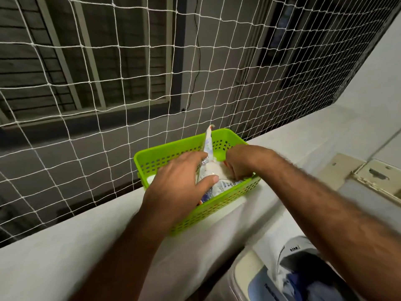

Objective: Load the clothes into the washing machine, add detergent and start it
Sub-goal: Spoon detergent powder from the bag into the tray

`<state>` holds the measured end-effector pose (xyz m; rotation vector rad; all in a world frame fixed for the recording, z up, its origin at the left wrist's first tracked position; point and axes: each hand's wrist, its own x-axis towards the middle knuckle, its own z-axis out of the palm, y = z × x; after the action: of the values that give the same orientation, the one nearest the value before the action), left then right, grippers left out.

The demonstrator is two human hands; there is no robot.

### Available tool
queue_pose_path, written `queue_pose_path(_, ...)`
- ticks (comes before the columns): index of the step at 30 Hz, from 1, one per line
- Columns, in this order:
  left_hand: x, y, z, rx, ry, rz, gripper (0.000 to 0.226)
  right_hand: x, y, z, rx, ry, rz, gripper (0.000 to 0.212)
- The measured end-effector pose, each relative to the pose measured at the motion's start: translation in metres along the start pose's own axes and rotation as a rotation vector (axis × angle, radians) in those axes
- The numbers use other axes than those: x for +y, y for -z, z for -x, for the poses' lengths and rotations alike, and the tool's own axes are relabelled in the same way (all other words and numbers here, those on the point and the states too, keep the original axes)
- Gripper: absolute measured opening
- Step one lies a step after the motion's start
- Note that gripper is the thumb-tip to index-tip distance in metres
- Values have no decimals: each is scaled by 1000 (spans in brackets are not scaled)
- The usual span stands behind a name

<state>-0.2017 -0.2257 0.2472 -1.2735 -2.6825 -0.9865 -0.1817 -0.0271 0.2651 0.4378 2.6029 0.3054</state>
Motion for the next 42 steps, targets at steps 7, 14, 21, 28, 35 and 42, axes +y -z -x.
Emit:
queue_pose_path(7,1,1,1,-6,2,-5,51,2,2,4,-17,21,-33,20)
queue_pose_path(14,2,2,2,-17,14,-4,53,15,29,15,178,21,-94,21)
queue_pose_path(21,2,2,3,-23,21,-17,54,22,24,10,145,17,-264,9)
queue_pose_path(28,3,2,2,-20,27,-24,54,-3,8,3,88,48,19,21)
queue_pose_path(35,4,2,3,-26,29,-22,54,-7,5,5,31,65,15,20)
queue_pose_path(42,4,2,2,-31,30,-14,54,-4,3,1,-4,91,36,6)
